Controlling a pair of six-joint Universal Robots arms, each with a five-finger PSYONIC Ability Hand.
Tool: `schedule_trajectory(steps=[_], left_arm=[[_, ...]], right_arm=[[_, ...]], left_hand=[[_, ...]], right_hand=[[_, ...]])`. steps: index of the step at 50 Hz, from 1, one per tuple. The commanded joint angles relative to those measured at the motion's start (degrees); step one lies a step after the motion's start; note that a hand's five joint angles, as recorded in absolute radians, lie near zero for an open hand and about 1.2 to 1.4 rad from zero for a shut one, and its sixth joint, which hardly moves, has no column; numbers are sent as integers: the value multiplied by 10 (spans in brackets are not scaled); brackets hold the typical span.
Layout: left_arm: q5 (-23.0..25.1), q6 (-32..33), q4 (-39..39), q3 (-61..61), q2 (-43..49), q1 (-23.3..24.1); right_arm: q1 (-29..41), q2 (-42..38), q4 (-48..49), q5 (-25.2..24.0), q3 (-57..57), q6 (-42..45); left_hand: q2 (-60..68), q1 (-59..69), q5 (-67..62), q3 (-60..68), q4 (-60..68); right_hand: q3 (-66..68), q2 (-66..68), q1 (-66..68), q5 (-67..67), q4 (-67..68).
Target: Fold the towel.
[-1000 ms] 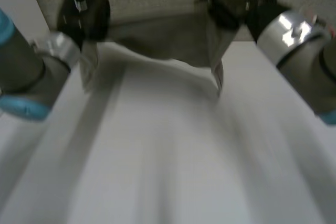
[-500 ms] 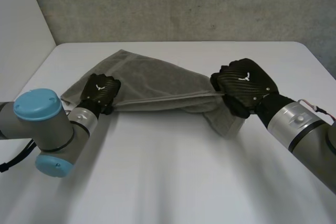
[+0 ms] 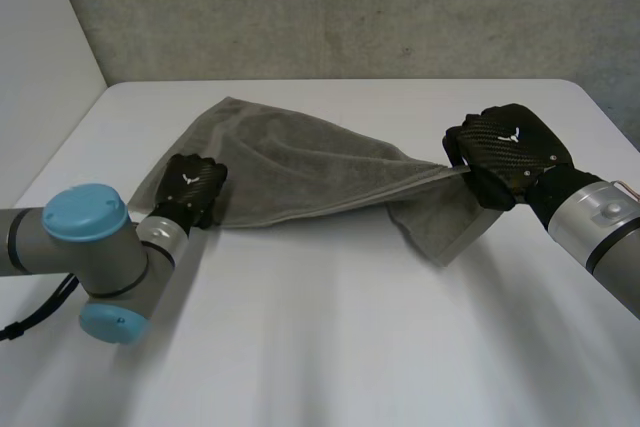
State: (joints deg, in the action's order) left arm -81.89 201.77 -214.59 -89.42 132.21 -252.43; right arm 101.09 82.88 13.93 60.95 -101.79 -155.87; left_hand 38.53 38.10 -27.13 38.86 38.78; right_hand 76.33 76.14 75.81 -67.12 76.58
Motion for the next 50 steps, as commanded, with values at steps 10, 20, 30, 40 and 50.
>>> schedule_trajectory(steps=[10,20,30,40,50], left_arm=[[1,-1,15,2,-1,-5],[6,0,56,8,-5,-16],[39,-1,89,3,-23,-16],[45,-6,84,29,-11,-17],[45,-2,89,69,15,-17]], right_arm=[[-4,-15,1,0,-1,0],[-3,-34,1,0,-1,1],[-3,-40,3,8,2,0],[-5,-40,4,18,6,-15],[-21,-53,4,50,24,-58]], left_hand=[[-27,-23,13,-31,-30],[-46,-42,32,-49,-48],[-48,-43,34,-51,-50],[-44,-40,30,-48,-47],[-46,-42,32,-49,-48]], right_hand=[[37,39,42,-29,34],[37,39,42,-29,34],[37,39,42,-29,34],[37,39,42,-29,34],[37,39,42,-29,34]])
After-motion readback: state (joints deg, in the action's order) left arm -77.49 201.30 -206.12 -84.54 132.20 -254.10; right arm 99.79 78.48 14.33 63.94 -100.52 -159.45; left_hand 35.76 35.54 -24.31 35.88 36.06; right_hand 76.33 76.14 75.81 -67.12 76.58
